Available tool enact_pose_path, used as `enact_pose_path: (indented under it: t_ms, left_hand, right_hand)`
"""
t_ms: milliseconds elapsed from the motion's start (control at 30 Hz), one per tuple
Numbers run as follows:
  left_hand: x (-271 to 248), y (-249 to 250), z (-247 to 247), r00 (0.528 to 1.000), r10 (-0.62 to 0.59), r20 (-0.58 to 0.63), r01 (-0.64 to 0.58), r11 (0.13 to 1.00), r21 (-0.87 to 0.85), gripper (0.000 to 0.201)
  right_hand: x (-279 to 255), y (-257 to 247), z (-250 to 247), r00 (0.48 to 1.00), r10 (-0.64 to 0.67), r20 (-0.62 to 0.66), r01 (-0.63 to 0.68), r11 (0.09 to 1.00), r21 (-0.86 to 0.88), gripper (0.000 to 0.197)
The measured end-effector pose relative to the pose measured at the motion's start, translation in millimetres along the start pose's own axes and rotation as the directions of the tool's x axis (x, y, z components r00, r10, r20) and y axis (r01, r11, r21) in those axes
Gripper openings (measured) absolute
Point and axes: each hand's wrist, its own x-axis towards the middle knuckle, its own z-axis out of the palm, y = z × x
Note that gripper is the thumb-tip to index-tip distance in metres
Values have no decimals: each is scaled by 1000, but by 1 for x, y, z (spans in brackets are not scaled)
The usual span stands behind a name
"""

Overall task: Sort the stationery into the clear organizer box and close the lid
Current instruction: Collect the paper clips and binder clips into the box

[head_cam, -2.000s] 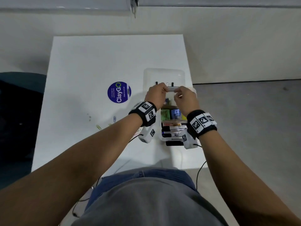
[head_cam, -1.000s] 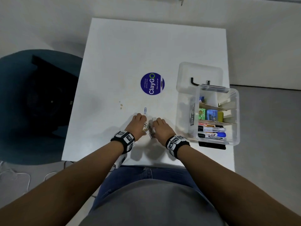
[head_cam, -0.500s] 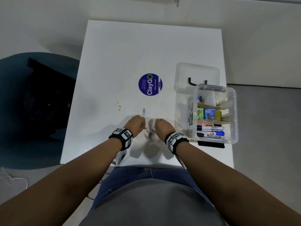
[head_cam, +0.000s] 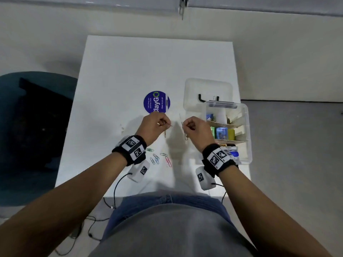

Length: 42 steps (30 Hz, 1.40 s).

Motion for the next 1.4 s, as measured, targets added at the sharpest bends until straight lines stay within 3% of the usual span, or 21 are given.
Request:
enact_pose_path:
  t_ms: [167, 367, 567, 633, 833, 967, 1133, 1200, 1266, 1400]
  left_hand:
    - [39, 90, 46, 991, 131, -20, -133, 981, -142, 5]
    - [82, 156, 115, 984, 175, -28, -177, 976, -130, 6]
    - [101, 160, 161, 997, 78, -6, -78, 997, -24, 4]
    - [99, 154, 167, 997, 66, 45, -65, 998, -8, 14]
    - [86, 143, 144, 991, 103, 87, -96, 992, -77, 29]
    - [76, 114, 106, 993, 111, 34, -108, 991, -79, 25]
    - [54, 36, 51, 997, 14, -78, -9, 998, 63, 21]
    - [37, -1, 29, 993, -87, -78, 99, 979, 178, 16]
    - [17, -36, 9, 975, -222, -3, 213, 932, 292, 11]
    - [-29, -95, -24, 875, -459, 155, 304, 770, 561, 15]
  right_hand:
    - [18, 13, -79, 970, -12, -244, 22, 999, 39, 4]
    - [41, 52, -143, 909, 83, -408, -98, 995, -15, 4]
    - [50, 68, -154, 940, 120, -320, -190, 962, -196, 12]
    - [49, 69, -153, 941, 118, -317, -196, 954, -227, 19]
    - [38, 59, -145, 943, 33, -332, -125, 958, -259, 24]
    - [33, 31, -113, 967, -109, -229, 48, 965, -258, 22]
    - [18, 0, -42, 979, -205, 25, 203, 939, -279, 24]
    - [7, -2, -10, 968, -159, 195, 218, 918, -332, 26]
    - [-4, 3, 20, 924, -54, 378, 226, 876, -427, 30]
    - [-20, 33, 59, 831, 137, 539, 286, 727, -625, 34]
